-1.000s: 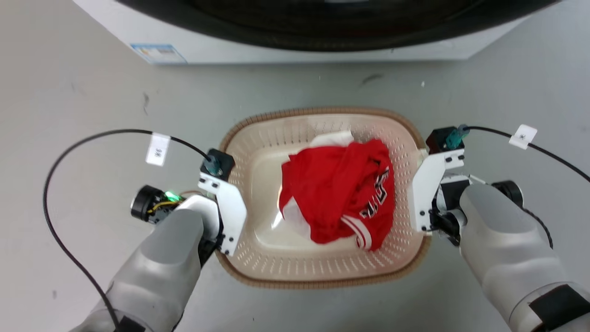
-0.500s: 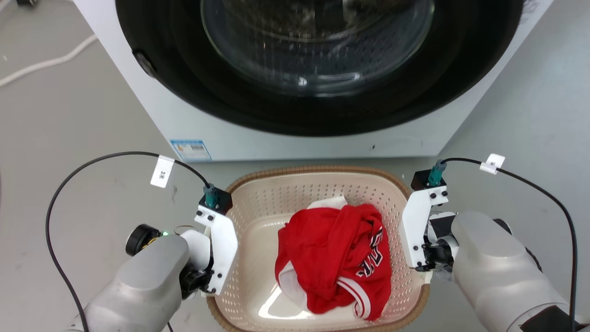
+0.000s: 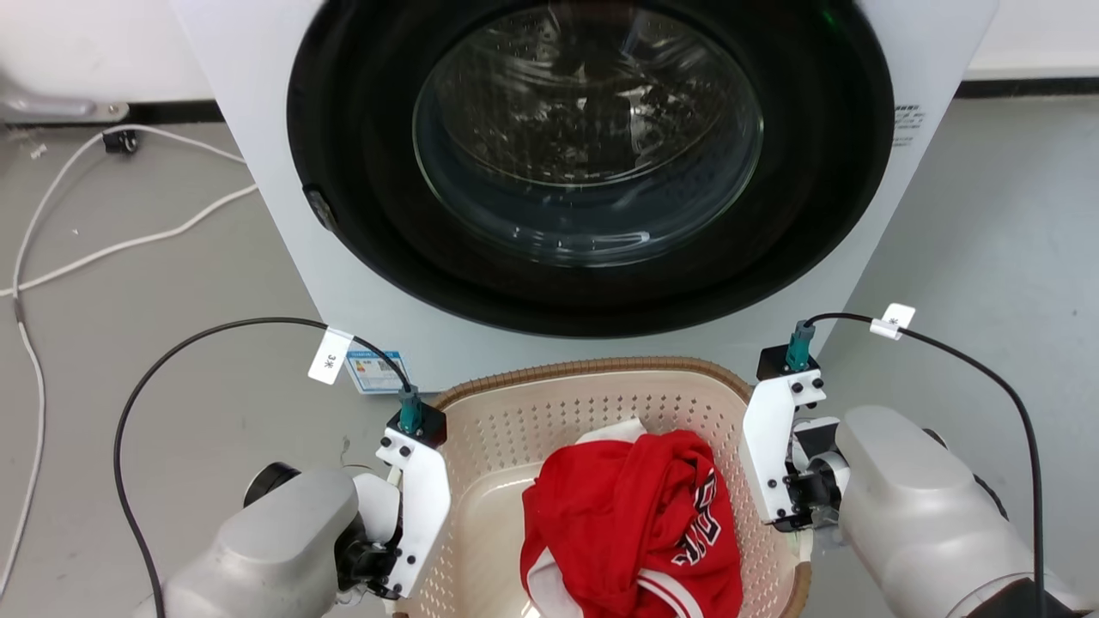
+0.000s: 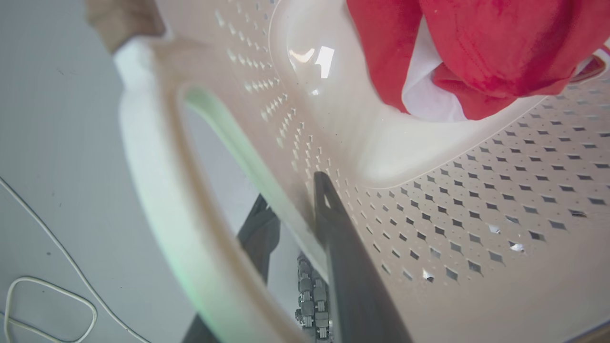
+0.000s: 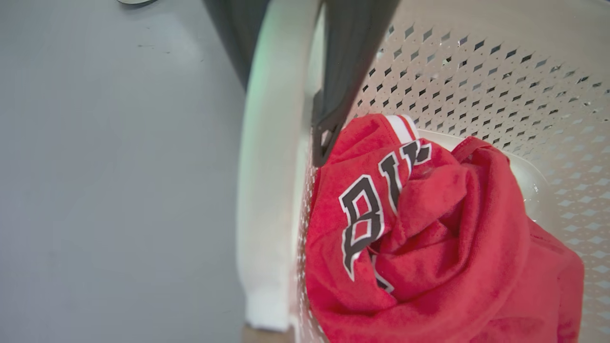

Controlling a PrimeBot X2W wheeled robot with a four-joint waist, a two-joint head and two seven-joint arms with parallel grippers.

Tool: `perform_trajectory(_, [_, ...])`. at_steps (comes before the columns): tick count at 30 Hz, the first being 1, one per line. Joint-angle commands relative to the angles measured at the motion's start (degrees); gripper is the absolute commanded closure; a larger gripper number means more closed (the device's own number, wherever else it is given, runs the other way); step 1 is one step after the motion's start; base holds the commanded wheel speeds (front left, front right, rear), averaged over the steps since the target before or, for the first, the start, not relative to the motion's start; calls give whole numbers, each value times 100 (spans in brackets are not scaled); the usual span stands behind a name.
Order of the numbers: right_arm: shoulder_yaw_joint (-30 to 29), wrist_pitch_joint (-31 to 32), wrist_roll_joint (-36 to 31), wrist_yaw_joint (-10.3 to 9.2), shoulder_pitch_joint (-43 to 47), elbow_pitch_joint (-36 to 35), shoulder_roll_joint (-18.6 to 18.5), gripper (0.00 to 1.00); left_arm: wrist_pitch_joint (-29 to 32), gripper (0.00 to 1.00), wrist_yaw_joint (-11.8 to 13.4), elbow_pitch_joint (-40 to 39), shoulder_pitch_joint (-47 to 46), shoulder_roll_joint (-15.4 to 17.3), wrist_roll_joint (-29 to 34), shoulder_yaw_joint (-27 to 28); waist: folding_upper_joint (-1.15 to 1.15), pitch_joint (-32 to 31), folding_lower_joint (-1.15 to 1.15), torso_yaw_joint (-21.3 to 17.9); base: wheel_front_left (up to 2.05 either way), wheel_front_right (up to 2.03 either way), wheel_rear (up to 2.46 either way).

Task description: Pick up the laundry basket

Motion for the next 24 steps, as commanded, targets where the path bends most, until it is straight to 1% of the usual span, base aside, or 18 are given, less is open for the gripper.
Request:
perform_trajectory(1, [23, 72, 15, -2, 45, 5, -73, 100, 149, 100, -10, 16, -23, 102, -45, -121, 0, -153, 1, -8, 0, 0, 0])
perform_trajectory(10, [39, 187, 124, -2, 102, -1, -5, 100, 460, 100, -15, 23, -123, 9, -347, -270, 0, -414, 1, -48, 0, 0, 0])
perform_trajectory(24, [-29, 213, 128, -1, 117, -1, 4, 100, 527, 100, -16, 108, -168, 5, -437, -332, 0, -456, 1, -39, 0, 0, 0])
